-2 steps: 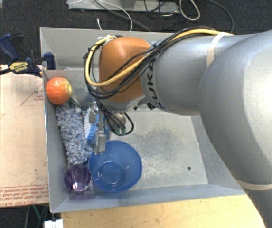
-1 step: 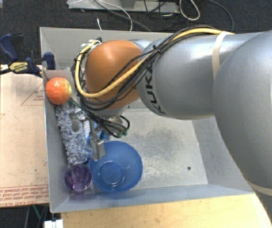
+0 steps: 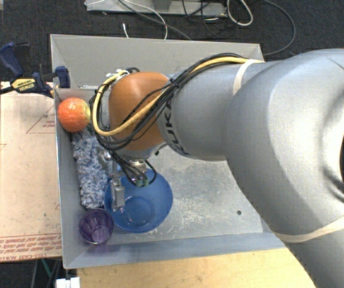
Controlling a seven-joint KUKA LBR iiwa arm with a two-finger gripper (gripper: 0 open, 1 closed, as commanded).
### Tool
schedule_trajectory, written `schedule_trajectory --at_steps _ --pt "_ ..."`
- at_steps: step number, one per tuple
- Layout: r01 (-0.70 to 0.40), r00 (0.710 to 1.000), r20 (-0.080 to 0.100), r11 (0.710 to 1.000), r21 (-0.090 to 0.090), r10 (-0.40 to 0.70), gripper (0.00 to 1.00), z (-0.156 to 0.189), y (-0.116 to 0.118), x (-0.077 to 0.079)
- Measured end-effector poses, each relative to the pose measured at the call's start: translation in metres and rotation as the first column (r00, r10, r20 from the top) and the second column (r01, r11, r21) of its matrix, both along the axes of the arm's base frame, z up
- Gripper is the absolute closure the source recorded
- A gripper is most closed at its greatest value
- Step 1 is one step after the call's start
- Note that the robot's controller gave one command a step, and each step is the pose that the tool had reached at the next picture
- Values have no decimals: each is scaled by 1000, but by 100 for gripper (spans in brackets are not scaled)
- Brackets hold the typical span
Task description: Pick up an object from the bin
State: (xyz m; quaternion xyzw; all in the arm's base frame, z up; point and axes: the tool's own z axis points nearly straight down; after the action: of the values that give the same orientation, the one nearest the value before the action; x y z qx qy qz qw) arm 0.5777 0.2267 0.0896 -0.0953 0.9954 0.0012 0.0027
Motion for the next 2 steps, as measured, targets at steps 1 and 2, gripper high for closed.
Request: schedule_trajectory --at_steps 1,2 --pt "-304 952 29 953 0 303 0 -3 13 -35" --pt "-20 1000 5 1000 2 20 0 -15 9 -11"
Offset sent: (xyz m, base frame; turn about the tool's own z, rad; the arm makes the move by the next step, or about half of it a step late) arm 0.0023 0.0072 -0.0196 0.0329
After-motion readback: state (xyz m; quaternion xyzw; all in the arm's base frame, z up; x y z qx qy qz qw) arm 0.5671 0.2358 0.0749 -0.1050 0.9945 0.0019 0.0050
